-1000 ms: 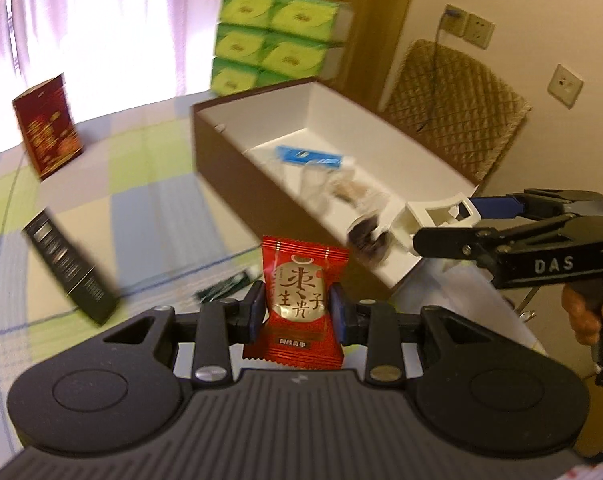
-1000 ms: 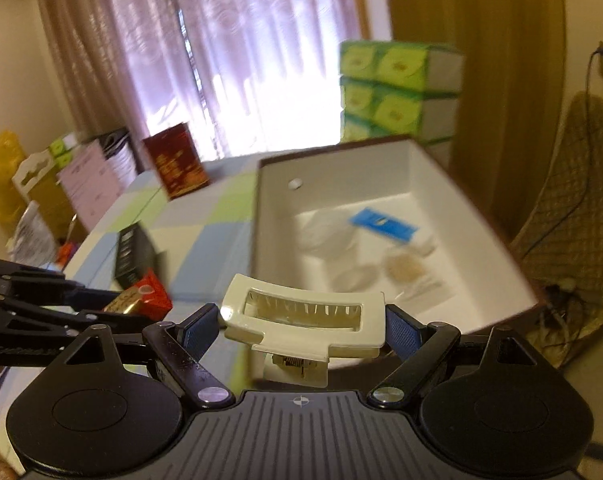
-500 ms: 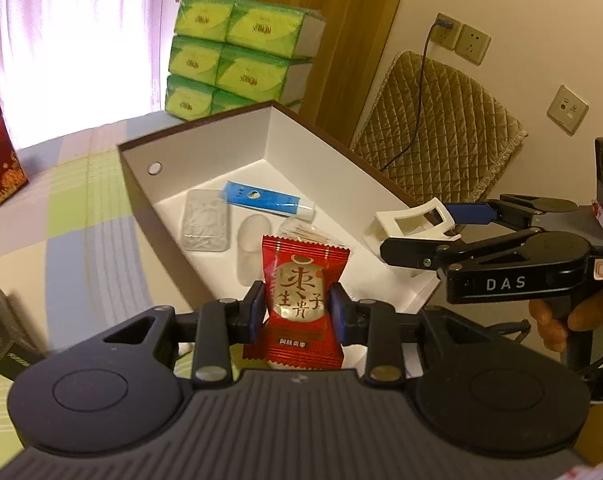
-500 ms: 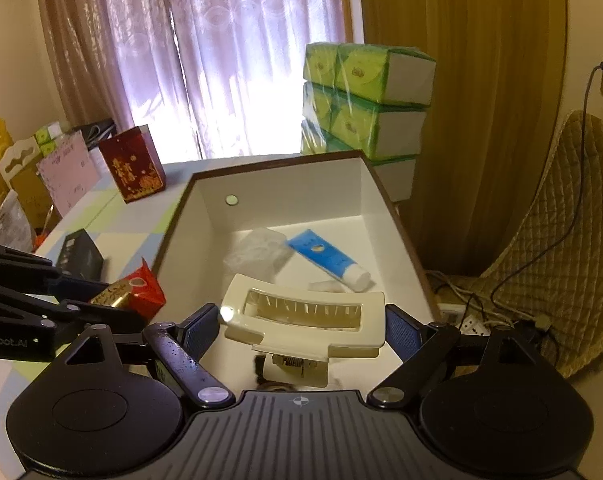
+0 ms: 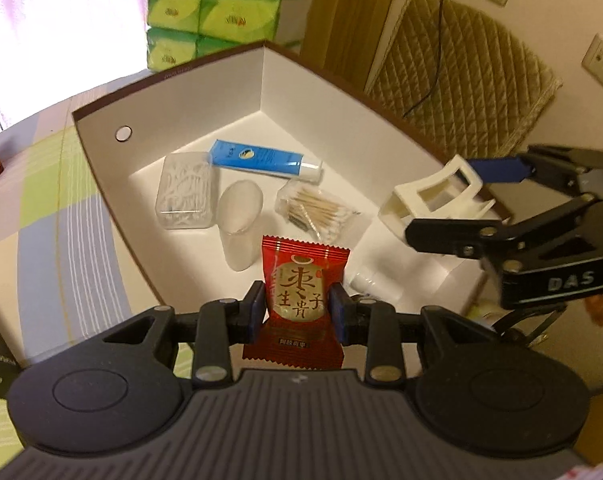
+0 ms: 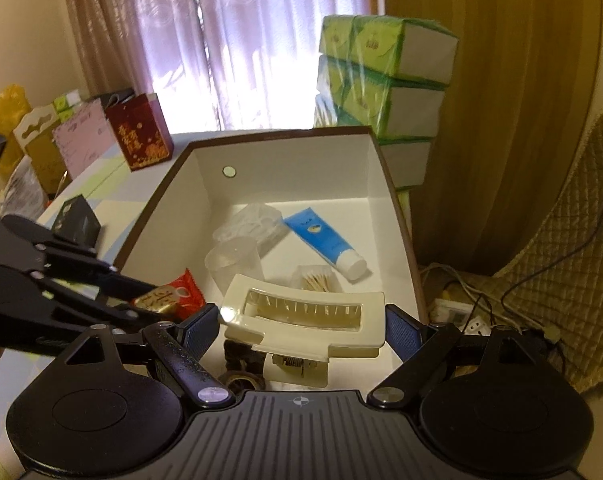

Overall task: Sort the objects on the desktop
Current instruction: 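Carry the candy packet and white clip over the open box with both tools, then open both tools to drop the candy packet and white clip into the box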

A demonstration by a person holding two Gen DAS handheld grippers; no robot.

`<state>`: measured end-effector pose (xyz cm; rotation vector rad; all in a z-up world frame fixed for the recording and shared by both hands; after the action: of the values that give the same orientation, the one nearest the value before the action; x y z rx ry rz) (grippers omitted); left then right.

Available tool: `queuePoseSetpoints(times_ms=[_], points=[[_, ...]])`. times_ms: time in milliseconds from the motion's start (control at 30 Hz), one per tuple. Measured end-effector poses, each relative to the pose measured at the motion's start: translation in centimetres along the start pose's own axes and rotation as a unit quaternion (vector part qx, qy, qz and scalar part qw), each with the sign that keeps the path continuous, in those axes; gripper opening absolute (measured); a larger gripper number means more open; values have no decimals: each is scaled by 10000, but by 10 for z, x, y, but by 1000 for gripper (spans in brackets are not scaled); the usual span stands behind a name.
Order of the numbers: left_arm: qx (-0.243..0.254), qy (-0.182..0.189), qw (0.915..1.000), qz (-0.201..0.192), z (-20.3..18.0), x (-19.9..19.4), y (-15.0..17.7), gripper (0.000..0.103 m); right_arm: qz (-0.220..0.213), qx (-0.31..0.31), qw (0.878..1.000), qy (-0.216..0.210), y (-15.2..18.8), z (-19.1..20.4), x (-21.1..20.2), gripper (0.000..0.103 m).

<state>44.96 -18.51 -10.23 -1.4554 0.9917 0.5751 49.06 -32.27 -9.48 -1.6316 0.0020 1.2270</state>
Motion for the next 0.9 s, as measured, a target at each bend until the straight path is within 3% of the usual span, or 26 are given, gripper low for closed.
queuePoseSetpoints(times_ms=[167, 400, 900], points=[[33, -172, 9995, 249, 6, 22, -2, 29, 94, -261, 9996, -79, -2, 2, 10, 84], [312, -468, 9981, 236, 7, 33, -8, 29, 204, -524, 9984, -99, -3, 3, 24, 84], [298, -475, 9982, 229, 11, 35, -15, 33, 300, -791, 9963, -132, -3, 1, 42, 84]])
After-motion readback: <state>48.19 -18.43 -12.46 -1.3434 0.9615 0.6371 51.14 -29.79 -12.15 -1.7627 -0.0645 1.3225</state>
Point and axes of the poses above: each gripper's, at about its wrist camera, not at the fingertips, and x roughly the way its jaws point, z to its left, y to its underside, the point moved 2 cm from there along x, roughly the way its jaws point, and after that the axes turned 3 degrees about -x, right-handed, at the moved point
